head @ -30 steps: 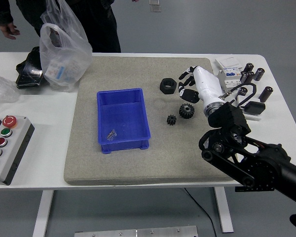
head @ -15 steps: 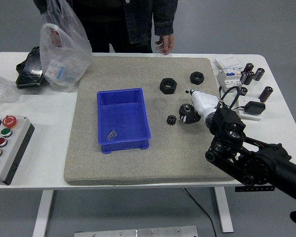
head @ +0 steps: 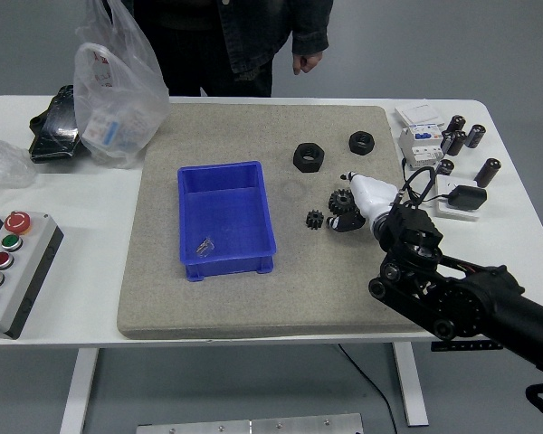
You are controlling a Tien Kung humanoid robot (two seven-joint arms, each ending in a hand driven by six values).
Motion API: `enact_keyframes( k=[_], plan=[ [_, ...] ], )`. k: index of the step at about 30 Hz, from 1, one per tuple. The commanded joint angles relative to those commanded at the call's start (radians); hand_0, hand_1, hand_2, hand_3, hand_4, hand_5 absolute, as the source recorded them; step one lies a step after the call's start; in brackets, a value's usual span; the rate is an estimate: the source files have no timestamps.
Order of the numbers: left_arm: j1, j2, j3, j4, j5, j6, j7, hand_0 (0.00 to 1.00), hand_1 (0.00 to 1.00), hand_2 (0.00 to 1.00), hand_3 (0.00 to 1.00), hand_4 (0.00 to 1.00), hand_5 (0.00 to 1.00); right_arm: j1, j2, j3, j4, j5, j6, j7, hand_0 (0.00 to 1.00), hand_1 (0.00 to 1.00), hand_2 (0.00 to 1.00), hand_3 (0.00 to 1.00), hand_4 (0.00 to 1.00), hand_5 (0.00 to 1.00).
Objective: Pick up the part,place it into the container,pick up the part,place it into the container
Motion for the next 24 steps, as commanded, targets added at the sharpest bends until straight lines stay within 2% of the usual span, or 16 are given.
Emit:
enact_keyframes(
  k=[5, 6, 11, 12, 13, 19, 24],
  plan=[
    [0.001, -0.001, 0.002, 0.000, -0.004, 0.000, -0.002, 0.696, 0.551, 0.543, 0.644, 0.600, 0.077, 0.000, 0.005, -0.016, -0.013, -0.002, -0.017, 0.000, 0.286, 0.629, 0.563, 0.619, 0.594, 0.050],
    [0.001, -0.001, 0.002, 0.000, -0.005, -0.001, -0.002, 0.696, 0.551, 0.542, 0.643, 0.600, 0.077, -0.001, 0.005, -0.018, -0.014, -0.001, -0.019, 0.000, 0.277, 0.578, 0.465, 0.544, 0.609, 0.016],
    [0.001, -0.001, 0.003, 0.000, -0.007, -0.001, -0.004, 0.696, 0.551, 0.542, 0.643, 0.600, 0.077, -0.003, 0.001, -0.020, -0.010, -0.018, -0.038, 0.000, 0.277, 0.578, 0.465, 0.544, 0.609, 0.016],
    [0.001, -0.001, 0.003, 0.000, -0.008, -0.001, -0.004, 0.696, 0.551, 0.542, 0.640, 0.600, 0.078, -0.003, -0.002, -0.018, -0.005, -0.027, -0.044, 0.000, 0.268, 0.557, 0.440, 0.524, 0.565, 0.009],
    [0.000, -0.001, 0.004, 0.000, -0.009, -0.001, -0.005, 0.696, 0.551, 0.542, 0.640, 0.600, 0.078, -0.004, -0.004, -0.016, 0.000, -0.036, -0.049, 0.000, 0.268, 0.557, 0.440, 0.524, 0.565, 0.009],
    [0.002, -0.001, 0.003, 0.000, -0.008, -0.001, -0.005, 0.696, 0.551, 0.542, 0.639, 0.599, 0.077, 0.001, -0.028, 0.012, 0.075, -0.105, -0.090, 0.000, 0.261, 0.544, 0.431, 0.518, 0.551, 0.002],
    [0.004, -0.001, 0.000, 0.000, -0.005, 0.000, -0.002, 0.696, 0.551, 0.542, 0.639, 0.598, 0.078, 0.025, -0.035, 0.003, 0.162, -0.048, -0.187, 0.000, 0.283, 0.551, 0.434, 0.529, 0.559, 0.002]
  ],
)
